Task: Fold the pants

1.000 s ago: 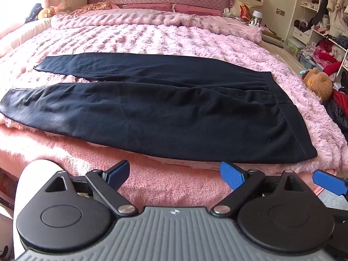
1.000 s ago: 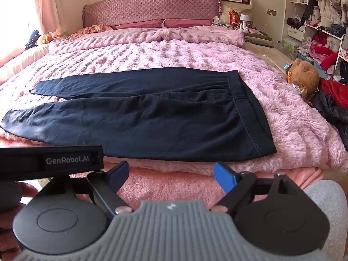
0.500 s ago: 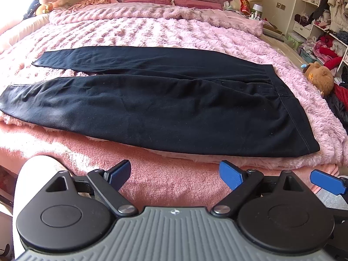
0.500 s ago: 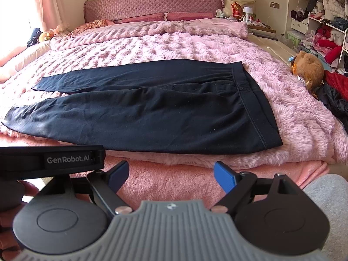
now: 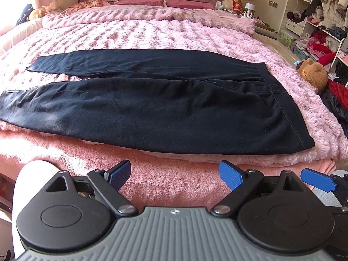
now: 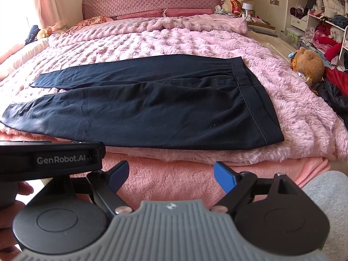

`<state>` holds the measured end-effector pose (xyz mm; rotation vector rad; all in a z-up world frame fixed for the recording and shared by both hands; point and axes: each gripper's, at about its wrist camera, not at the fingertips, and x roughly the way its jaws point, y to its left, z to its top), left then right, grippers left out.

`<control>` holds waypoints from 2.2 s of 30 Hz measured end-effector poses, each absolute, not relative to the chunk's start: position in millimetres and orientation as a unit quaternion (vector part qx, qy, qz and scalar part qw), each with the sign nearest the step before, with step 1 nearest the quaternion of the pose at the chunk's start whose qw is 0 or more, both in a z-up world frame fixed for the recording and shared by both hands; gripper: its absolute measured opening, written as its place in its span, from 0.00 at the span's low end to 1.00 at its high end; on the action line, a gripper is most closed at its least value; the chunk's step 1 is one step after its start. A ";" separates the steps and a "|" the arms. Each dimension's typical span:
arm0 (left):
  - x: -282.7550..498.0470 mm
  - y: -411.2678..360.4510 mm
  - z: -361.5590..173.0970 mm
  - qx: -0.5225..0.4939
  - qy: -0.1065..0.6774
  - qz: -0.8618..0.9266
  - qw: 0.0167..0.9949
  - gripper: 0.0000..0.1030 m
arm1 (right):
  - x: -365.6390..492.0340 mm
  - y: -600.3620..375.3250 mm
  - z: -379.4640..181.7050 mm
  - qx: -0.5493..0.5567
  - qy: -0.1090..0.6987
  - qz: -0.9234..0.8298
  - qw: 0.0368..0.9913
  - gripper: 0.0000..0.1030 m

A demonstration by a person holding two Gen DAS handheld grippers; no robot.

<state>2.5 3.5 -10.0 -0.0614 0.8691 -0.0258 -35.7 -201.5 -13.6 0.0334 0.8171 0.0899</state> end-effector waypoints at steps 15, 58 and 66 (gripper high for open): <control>0.2 -0.5 -9.6 -0.020 0.416 -0.012 0.909 1.00 | -34.2 -197.3 -17.7 0.005 0.404 0.041 0.914 0.79; 25.1 36.3 -44.6 -0.142 0.395 -0.110 0.901 0.98 | 0.5 -260.0 -52.8 0.116 0.413 0.096 0.898 0.72; 49.3 65.0 -80.0 -0.253 0.462 -0.128 0.841 0.88 | 27.2 -353.8 -90.8 0.381 0.392 0.099 0.831 0.55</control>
